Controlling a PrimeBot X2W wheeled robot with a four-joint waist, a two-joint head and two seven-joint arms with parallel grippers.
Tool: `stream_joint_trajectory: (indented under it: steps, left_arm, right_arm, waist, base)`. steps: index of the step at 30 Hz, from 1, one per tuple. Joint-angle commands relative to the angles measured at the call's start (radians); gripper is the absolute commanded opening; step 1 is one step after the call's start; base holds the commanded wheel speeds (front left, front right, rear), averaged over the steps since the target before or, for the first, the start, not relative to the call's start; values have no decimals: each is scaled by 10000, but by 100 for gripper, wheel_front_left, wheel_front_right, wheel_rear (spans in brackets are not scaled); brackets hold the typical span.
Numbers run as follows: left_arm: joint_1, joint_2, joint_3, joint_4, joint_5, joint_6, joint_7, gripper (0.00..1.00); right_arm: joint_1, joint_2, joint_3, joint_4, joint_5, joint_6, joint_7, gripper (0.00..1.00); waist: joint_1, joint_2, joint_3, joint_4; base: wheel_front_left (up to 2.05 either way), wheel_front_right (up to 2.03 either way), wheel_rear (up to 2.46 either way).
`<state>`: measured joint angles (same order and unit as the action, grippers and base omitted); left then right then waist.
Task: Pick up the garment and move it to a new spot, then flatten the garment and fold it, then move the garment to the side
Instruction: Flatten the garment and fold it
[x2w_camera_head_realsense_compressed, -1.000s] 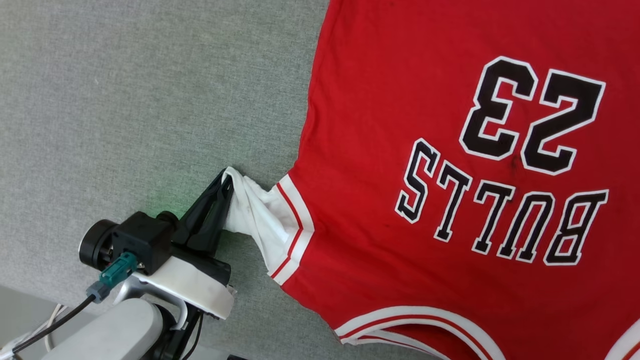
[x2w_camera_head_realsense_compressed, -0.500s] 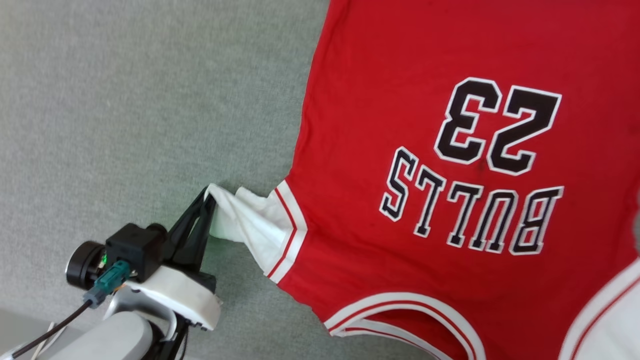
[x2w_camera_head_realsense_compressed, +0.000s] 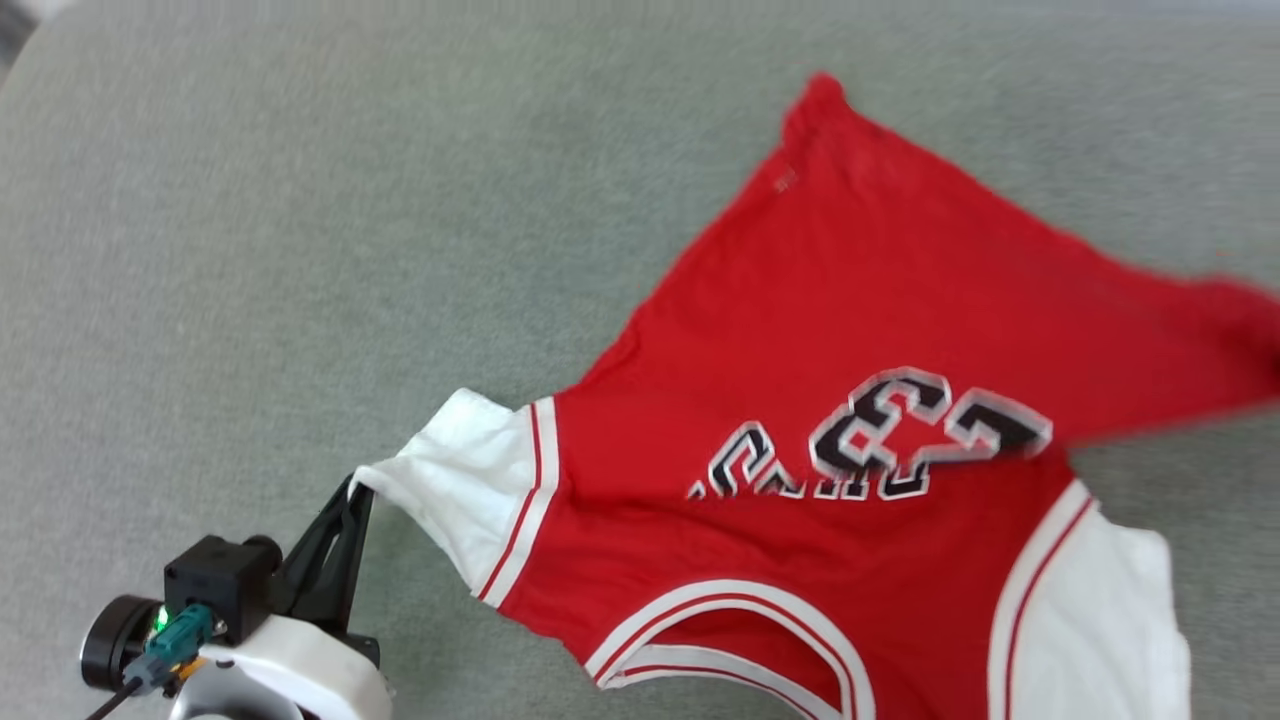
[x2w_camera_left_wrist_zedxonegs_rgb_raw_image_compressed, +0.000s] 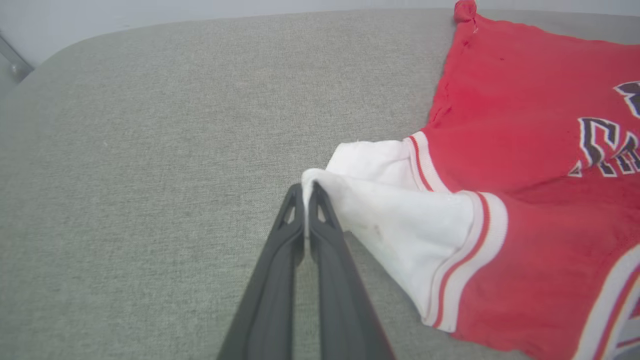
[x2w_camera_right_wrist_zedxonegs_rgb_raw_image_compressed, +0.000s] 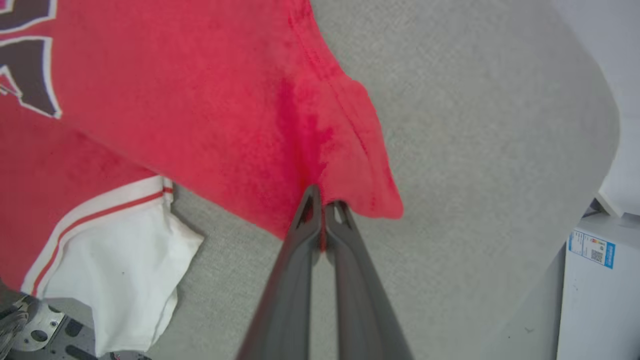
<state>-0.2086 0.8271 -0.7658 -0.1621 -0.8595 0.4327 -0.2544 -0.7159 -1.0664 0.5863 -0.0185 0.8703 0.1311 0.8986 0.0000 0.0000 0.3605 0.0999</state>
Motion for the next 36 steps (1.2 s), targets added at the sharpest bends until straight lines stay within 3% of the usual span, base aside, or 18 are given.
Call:
stream_joint_trajectory:
  steps: [1,7,10,16,17,18,28,32,36]
  left_arm:
    - [242,6,66,-55,-72,75,-57,0]
    - [801,97,249,-135,-191,181,-85,0]
    - [946,86,338,-177,-175,193,-93,0]
    - [892,73,382,-158,-90,88,-102,0]
    - [877,77,397,-152,-95,96,-103,0]
    - [871,89,410,-141,-98,91,-103,0]
    - [675,30,292,-212,22,16,9,0]
    - [420,-40,198,-217,138,-77,96,0]
    - [-6,-150,104,-195,341,-220,209,0]
  right_arm:
    - [989,-399,27,-275,199,-9,-226,0]
    - [4334,-1127,-345,-490,841,-9,-1102,0]
    - [5865,-1035,-677,-208,823,-9,-1635,0]
    - [7759,-133,-1531,174,924,-9,-2312,0]
    - [7843,49,-1730,160,862,-9,-2378,30]
    - [7888,128,-1923,71,733,-7,-2412,100]
    - [6596,61,-4681,-1345,25,-8,-2025,100]
    - [5737,-104,-4802,-1858,-162,-8,-1515,100]
    - [4270,-380,-4129,-2334,-440,-8,-562,100]
  waist:
    - [0,0,-554,-461]
    - [0,0,-833,-805]
    - [0,0,-862,-884]
    - [0,0,-794,-983]
    - [0,0,-795,-1011]
    - [0,0,-801,-1035]
    - [0,0,-720,-897]
    - [0,0,-528,-732]
    - [0,0,-174,-472]
  base:
    - [0,0,0]
    - [0,0,0]
    - [0,0,0]
    - [0,0,0]
    - [0,0,0]
    - [0,0,0]
    - [0,0,0]
    - [0,0,0]
    - [0,0,0]
